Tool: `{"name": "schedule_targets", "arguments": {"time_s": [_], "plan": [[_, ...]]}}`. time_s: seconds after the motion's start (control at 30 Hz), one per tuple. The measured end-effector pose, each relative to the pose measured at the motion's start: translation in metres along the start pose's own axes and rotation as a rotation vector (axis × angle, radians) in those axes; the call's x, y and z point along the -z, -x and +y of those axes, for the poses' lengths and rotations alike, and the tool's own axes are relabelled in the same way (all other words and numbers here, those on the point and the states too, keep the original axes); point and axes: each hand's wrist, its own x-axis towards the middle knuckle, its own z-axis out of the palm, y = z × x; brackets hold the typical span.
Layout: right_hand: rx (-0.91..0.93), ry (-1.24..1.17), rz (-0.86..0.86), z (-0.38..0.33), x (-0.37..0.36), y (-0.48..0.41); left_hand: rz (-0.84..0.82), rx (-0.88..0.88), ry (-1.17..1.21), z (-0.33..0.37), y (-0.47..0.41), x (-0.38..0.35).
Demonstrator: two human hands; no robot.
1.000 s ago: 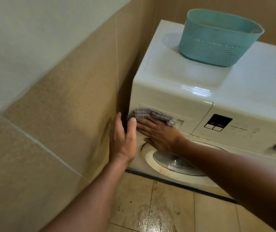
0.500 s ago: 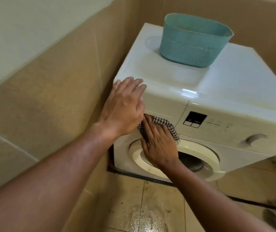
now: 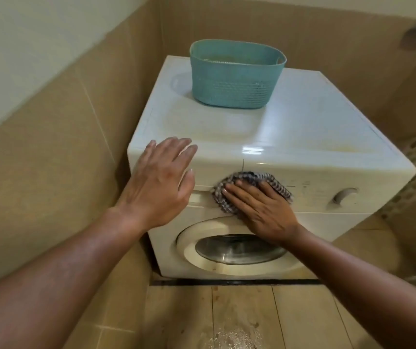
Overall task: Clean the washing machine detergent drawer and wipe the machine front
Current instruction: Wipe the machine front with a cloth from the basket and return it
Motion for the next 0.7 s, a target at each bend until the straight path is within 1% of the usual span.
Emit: {"name": "schedule_targets", "arguments": {"time_s": [0.07, 0.17, 0.23, 0.27, 0.33, 0.4, 0.47, 0.53, 0.63, 0.67, 0.7], "plan": [[-0.172, -0.019, 0.153, -0.016, 0.006, -0.038, 0.002, -0.049, 0.005, 0.014, -0.014, -0.003], [-0.333, -0.077, 0.257, -0.026, 0.011, -0.096, 0.051, -0.027, 0.063, 0.039, -0.037, -0.008], [-0.470, -0.111, 0.278, -0.013, 0.011, -0.073, 0.064, -0.077, 0.026, 0.058, -0.055, -0.009], [-0.581, -0.112, 0.292, -0.006, 0.010, -0.048, 0.039, -0.122, 0.002, 0.065, -0.062, -0.009], [-0.857, -0.122, 0.293, 0.009, 0.007, 0.004, -0.040, -0.195, -0.020, 0.076, -0.077, -0.012], [-1.071, -0.181, 0.293, 0.006, -0.001, 0.029, -0.137, -0.187, -0.018, 0.080, -0.087, -0.019], [-1.203, -0.321, 0.367, -0.015, -0.013, 0.017, -0.195, -0.160, -0.032, 0.078, -0.092, -0.027], [-1.374, -0.504, 0.448, -0.046, -0.022, -0.005, -0.170, -0.161, -0.049, 0.073, -0.091, -0.035], [-1.625, -0.686, 0.536, -0.072, -0.030, -0.029, -0.115, -0.147, 0.018, 0.071, -0.087, -0.045], [-1.661, -0.745, 0.542, -0.074, -0.029, -0.034, -0.098, -0.135, 0.039, 0.072, -0.086, -0.048], [-1.642, -0.760, 0.538, -0.075, -0.026, -0.039, -0.076, -0.118, 0.059, 0.073, -0.085, -0.050]]}}
